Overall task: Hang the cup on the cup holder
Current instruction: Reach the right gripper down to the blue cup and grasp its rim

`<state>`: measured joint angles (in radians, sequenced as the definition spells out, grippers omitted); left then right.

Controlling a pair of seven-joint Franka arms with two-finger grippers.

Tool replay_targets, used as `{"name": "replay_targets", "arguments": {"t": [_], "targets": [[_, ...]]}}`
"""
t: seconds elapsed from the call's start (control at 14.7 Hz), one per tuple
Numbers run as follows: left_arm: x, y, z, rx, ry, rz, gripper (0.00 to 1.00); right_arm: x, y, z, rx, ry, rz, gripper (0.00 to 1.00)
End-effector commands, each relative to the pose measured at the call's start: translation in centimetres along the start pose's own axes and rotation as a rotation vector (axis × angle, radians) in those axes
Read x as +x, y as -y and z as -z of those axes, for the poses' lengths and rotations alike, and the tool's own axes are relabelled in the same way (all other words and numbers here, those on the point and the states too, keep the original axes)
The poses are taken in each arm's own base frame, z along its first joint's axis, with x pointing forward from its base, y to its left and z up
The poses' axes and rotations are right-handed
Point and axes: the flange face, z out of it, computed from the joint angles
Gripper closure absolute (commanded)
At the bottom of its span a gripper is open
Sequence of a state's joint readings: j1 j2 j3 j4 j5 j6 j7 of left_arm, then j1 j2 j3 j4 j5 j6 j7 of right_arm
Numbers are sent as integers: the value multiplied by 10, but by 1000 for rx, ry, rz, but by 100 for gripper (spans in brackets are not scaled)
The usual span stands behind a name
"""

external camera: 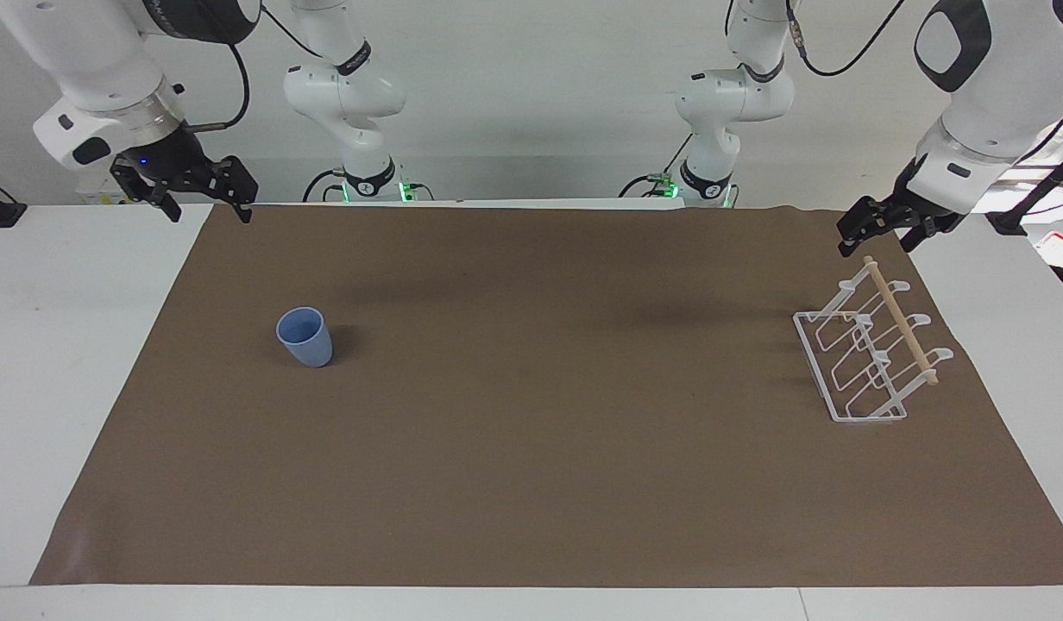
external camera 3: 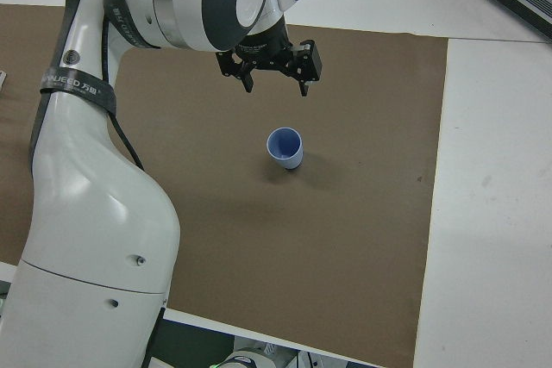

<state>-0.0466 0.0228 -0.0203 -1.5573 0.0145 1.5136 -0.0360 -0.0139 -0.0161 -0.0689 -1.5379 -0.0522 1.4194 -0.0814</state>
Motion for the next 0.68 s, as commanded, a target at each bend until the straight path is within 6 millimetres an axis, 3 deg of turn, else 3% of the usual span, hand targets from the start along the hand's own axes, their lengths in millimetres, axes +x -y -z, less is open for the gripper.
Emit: {"name": "replay_targets", "arguments": {"t": [0.0, 0.34, 0.48, 0.61], "targets": [[-7, 3, -2, 12, 18, -13, 0, 2, -4, -3, 22, -3, 19, 0], [-13, 0, -5, 14, 36, -5, 0, 0, -3, -4, 22, -3, 19, 0], [-14, 1, -6, 14, 45, -1, 0, -2, 5, -25, 16, -42, 38, 0], [-16, 1, -6, 14, 54, 0, 0, 5, -1, -72, 12, -115, 110, 0]]}}
